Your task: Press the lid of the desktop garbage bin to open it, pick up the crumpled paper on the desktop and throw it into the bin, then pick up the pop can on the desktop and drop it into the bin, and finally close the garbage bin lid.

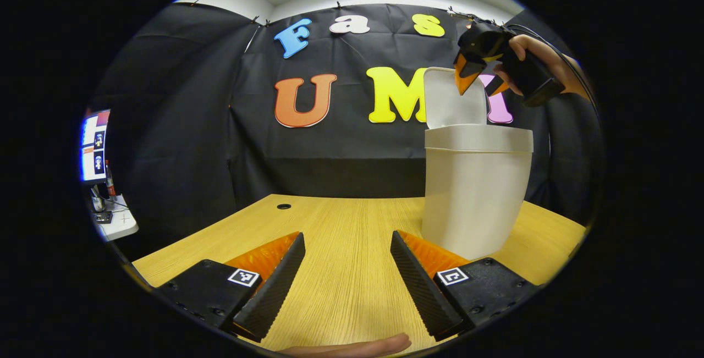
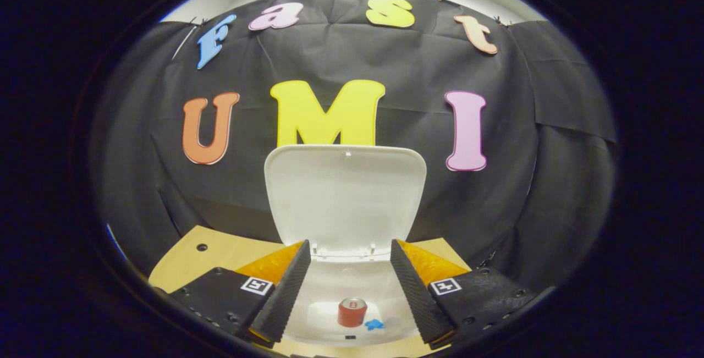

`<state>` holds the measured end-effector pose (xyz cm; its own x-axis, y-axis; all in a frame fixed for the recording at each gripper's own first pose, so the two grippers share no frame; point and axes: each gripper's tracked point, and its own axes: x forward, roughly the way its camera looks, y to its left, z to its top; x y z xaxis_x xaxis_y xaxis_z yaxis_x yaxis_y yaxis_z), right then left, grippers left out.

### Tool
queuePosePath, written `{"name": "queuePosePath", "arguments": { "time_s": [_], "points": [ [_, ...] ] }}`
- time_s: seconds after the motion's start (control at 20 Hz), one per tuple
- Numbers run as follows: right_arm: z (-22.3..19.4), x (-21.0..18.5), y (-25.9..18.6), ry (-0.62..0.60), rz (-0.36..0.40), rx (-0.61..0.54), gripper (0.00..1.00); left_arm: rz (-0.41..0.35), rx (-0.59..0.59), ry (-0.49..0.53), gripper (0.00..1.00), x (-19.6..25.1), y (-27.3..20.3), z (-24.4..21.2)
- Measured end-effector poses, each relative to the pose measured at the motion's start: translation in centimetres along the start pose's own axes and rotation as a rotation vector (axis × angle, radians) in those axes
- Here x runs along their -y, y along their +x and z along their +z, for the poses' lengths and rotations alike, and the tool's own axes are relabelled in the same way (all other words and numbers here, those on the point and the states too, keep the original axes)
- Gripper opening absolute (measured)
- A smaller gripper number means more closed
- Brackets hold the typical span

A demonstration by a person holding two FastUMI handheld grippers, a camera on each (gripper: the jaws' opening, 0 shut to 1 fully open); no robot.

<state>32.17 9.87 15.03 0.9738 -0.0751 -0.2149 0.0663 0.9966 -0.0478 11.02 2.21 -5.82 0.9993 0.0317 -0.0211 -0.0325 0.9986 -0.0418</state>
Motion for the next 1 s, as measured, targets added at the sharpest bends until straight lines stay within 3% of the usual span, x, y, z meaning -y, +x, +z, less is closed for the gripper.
{"name": "queuePosePath", "arguments": {
  "time_s": [0.2, 0.6, 0.75, 0.8, 0.85, 1.0],
  "points": [
    [2.7, -0.2, -0.5, -0.005, 0.023, 0.065, 0.96, -0.018, -0.006, -0.010, 1.00, 0.5, 0.1, -0.3],
    [9.3, -0.8, 1.3, 0.001, 0.061, 0.216, 0.94, -0.018, -0.015, -0.018, 1.00, 0.3, -0.3, -0.2],
    [11.2, -1.2, 2.6, -0.002, 0.082, 0.265, 0.94, -0.054, -0.012, -0.033, 1.00, 1.2, -0.6, -0.2],
    [12.0, -1.3, 3.0, -0.006, 0.085, 0.280, 0.94, -0.053, -0.011, -0.031, 0.95, 1.2, -0.5, -0.2],
    [12.9, -1.1, 3.4, -0.012, 0.077, 0.300, 0.92, -0.045, -0.013, -0.025, 1.00, 0.9, -0.6, -0.3],
    [14.9, -1.4, 5.2, -0.007, 0.086, 0.336, 0.94, -0.027, 0.009, -0.009, 1.00, 0.7, -0.6, 0.1]
  ]
}}
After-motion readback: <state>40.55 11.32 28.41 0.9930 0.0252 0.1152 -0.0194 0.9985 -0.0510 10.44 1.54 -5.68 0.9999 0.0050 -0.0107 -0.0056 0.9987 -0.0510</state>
